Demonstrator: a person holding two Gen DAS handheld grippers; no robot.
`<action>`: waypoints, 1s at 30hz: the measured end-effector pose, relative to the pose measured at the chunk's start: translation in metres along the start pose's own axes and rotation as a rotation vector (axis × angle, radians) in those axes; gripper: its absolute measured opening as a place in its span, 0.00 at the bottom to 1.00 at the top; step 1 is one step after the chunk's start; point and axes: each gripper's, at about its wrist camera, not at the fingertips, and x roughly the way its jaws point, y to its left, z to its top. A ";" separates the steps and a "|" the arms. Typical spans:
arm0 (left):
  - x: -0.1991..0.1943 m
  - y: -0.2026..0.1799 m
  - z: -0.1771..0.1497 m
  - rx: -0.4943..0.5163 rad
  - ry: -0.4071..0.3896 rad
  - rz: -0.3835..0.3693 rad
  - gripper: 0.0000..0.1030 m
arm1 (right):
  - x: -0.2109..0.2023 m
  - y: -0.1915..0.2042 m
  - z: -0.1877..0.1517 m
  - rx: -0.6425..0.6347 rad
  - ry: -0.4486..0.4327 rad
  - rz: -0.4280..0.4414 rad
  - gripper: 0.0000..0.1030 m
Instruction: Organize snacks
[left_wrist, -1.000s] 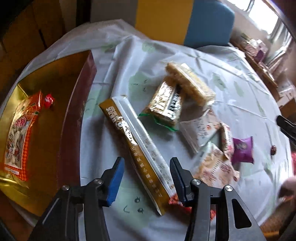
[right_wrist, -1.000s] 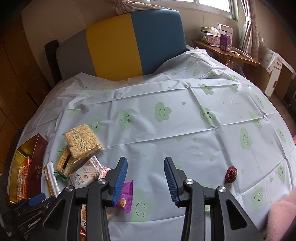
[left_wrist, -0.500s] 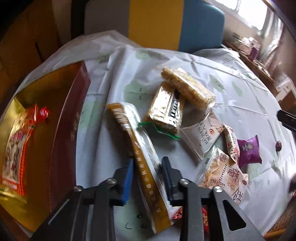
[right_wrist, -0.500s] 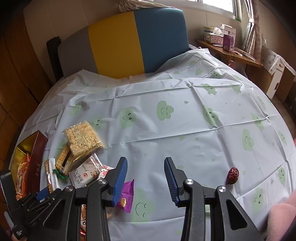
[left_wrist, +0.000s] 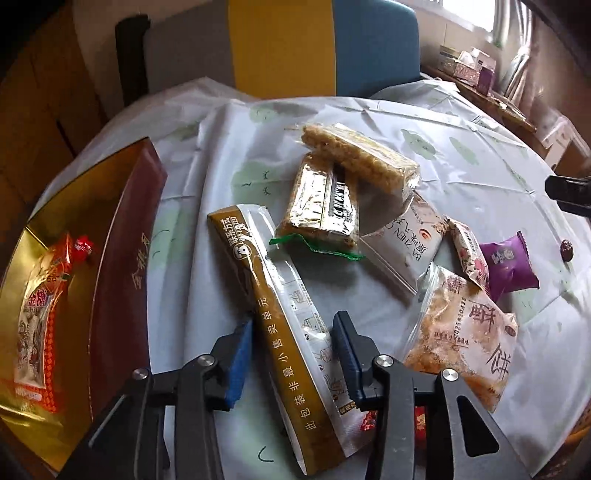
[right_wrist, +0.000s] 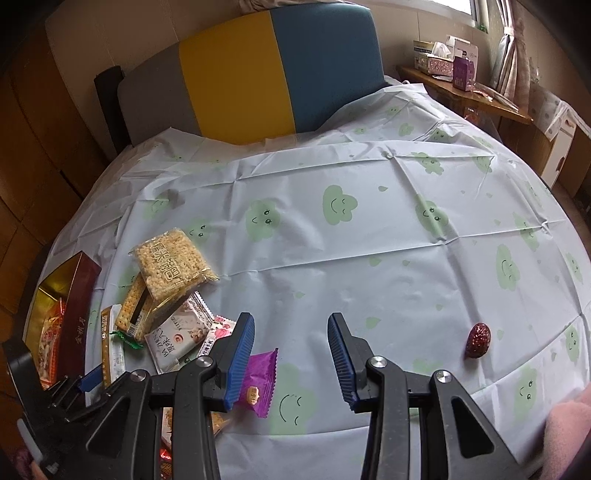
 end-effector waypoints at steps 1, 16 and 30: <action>-0.001 0.002 0.000 -0.016 -0.006 -0.017 0.35 | 0.001 0.000 0.000 0.000 0.003 0.000 0.41; -0.010 0.004 -0.021 0.005 -0.052 -0.186 0.31 | 0.003 0.004 -0.001 -0.013 0.022 -0.002 0.41; -0.010 -0.004 -0.025 0.063 -0.095 -0.150 0.30 | 0.014 0.015 -0.006 -0.061 0.076 0.013 0.41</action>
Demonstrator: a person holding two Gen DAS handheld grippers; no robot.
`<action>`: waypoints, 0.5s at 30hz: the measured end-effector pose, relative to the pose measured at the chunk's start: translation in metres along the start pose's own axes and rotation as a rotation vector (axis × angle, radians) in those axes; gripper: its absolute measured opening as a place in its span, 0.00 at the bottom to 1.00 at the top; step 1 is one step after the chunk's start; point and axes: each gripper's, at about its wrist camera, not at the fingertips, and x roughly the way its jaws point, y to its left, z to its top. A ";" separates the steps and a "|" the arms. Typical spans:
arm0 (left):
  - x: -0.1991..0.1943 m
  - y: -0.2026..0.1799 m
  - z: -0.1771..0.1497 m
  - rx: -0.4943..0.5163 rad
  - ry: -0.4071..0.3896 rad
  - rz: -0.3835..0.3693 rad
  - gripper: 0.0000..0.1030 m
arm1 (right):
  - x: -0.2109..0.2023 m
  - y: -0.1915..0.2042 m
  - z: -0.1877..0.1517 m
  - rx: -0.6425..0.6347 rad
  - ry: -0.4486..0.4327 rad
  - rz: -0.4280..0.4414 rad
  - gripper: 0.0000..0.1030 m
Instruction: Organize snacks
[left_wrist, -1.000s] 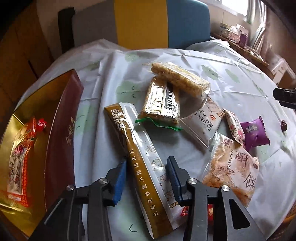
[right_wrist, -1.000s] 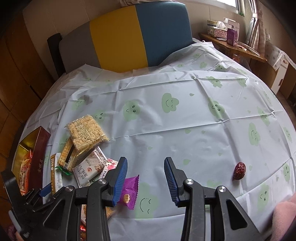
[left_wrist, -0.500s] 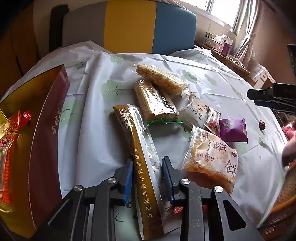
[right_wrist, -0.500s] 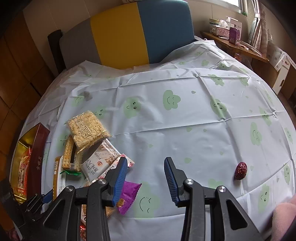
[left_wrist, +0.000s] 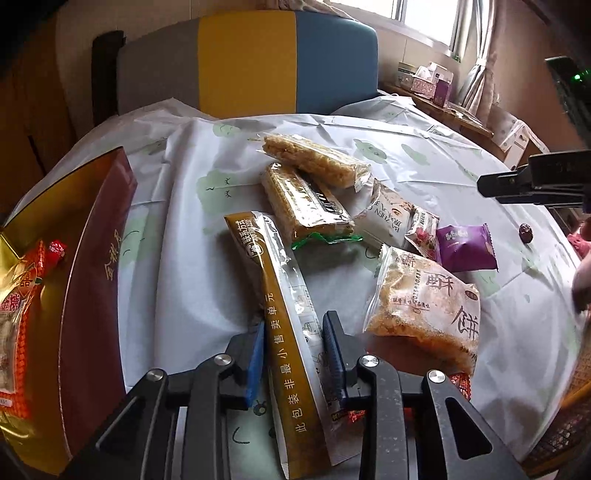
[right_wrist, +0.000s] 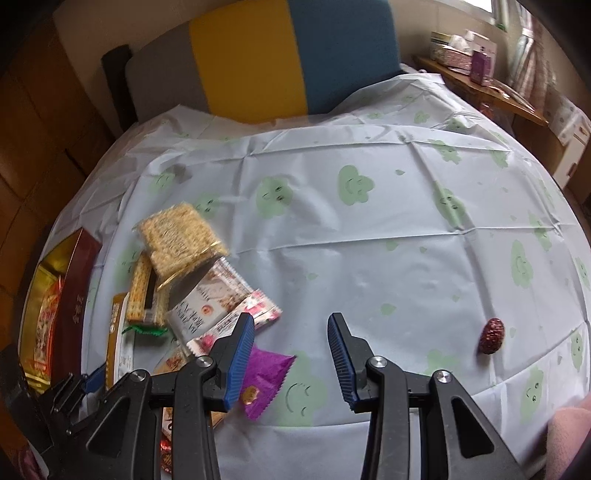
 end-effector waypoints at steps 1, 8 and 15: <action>0.000 0.000 -0.001 0.000 -0.003 0.000 0.30 | 0.002 0.004 -0.001 -0.017 0.005 -0.002 0.41; -0.003 0.000 -0.006 -0.001 -0.031 -0.001 0.30 | 0.009 0.024 -0.007 -0.092 0.043 0.069 0.55; -0.003 0.005 -0.007 -0.023 -0.035 -0.024 0.30 | 0.017 0.059 0.004 -0.171 0.084 0.210 0.63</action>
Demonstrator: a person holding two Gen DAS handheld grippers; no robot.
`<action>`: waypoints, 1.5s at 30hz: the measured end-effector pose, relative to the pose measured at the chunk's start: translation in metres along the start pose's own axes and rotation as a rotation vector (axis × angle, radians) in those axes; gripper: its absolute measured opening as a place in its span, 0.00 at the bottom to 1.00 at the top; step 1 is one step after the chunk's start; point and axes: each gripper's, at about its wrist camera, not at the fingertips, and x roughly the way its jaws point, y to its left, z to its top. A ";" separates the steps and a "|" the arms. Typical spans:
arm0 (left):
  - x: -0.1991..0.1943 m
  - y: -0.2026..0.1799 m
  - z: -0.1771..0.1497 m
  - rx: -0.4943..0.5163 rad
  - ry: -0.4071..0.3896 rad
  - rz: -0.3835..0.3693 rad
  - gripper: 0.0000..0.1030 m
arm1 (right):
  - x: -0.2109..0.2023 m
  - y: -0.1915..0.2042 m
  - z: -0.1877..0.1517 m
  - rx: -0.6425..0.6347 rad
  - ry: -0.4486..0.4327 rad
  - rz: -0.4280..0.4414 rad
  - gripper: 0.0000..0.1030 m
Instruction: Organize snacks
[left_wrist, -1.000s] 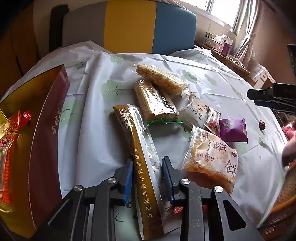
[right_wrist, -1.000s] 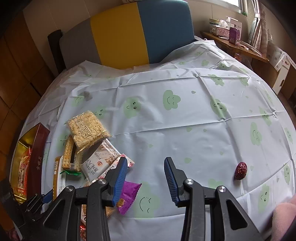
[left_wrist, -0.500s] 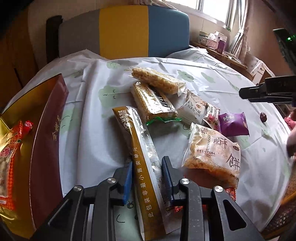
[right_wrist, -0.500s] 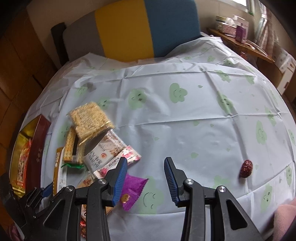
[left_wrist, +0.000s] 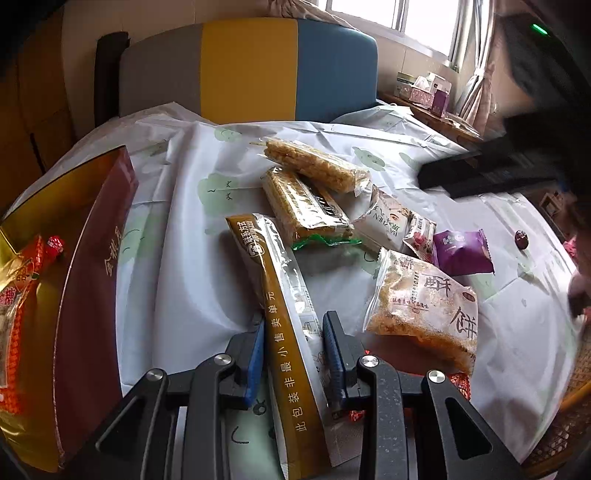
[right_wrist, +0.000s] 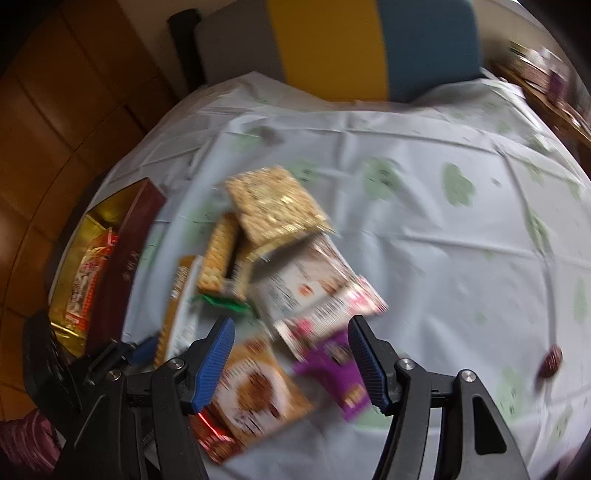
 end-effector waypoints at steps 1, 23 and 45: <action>0.000 0.001 0.000 -0.003 0.000 -0.005 0.30 | 0.005 0.004 0.009 -0.010 0.004 0.015 0.64; 0.002 0.008 0.000 -0.031 0.006 -0.044 0.31 | 0.115 0.000 0.106 -0.085 0.147 0.005 0.75; -0.014 0.018 0.031 -0.108 0.020 -0.080 0.25 | 0.066 -0.107 0.036 0.192 0.078 -0.362 0.77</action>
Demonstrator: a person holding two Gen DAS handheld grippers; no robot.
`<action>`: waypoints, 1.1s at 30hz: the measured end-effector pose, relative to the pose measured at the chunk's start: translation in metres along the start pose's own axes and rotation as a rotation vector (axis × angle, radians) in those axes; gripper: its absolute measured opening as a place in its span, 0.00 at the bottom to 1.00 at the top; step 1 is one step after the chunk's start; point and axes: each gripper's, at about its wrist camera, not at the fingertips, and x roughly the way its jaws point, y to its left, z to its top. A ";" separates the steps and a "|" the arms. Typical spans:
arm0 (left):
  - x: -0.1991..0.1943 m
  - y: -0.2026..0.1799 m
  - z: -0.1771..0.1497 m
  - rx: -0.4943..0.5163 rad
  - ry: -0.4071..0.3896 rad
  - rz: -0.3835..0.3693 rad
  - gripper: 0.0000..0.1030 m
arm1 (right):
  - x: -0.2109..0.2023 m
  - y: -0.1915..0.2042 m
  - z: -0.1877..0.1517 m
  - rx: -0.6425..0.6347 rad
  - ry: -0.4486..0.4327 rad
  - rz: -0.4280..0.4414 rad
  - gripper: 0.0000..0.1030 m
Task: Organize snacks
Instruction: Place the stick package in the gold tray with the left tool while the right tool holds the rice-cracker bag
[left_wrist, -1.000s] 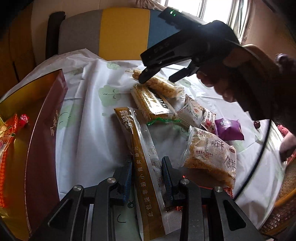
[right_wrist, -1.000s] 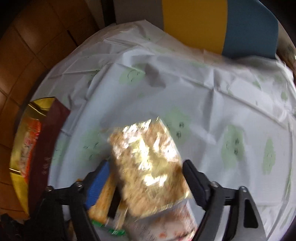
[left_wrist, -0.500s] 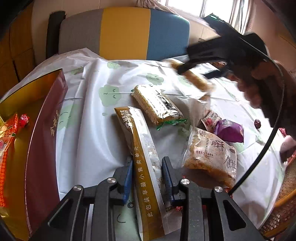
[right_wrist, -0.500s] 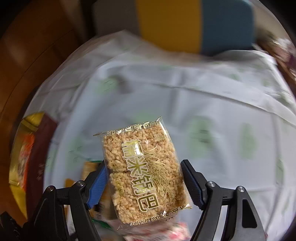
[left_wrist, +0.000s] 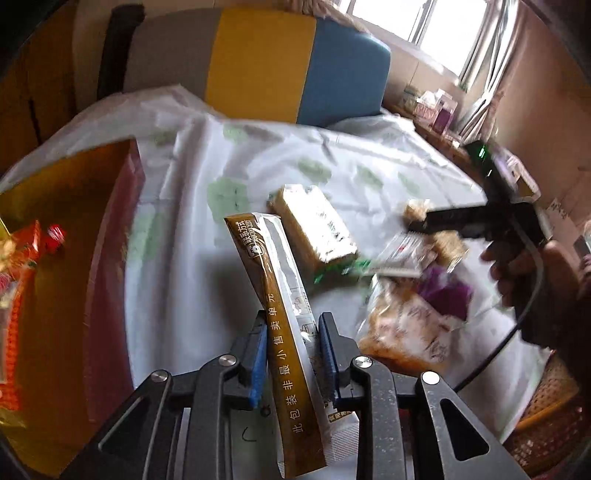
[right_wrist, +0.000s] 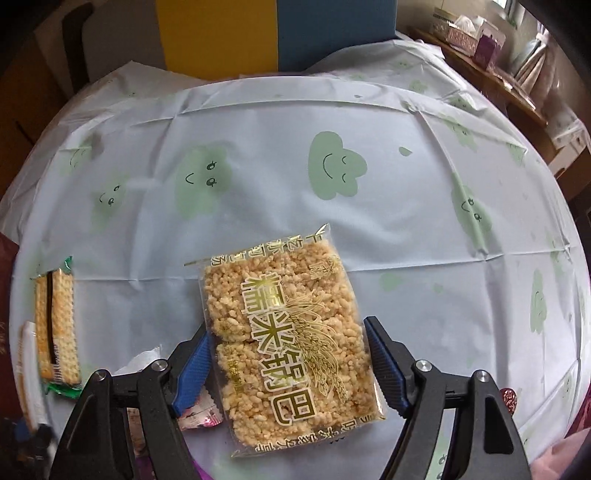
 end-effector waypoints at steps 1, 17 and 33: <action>-0.007 -0.001 0.004 0.001 -0.015 0.000 0.25 | 0.000 0.003 -0.001 0.006 -0.004 0.008 0.77; -0.073 0.093 0.055 -0.134 -0.114 0.134 0.26 | -0.004 0.007 -0.019 -0.025 -0.022 -0.014 0.77; -0.036 0.133 0.046 -0.196 -0.053 0.244 0.38 | -0.007 0.010 -0.016 -0.042 -0.023 -0.021 0.77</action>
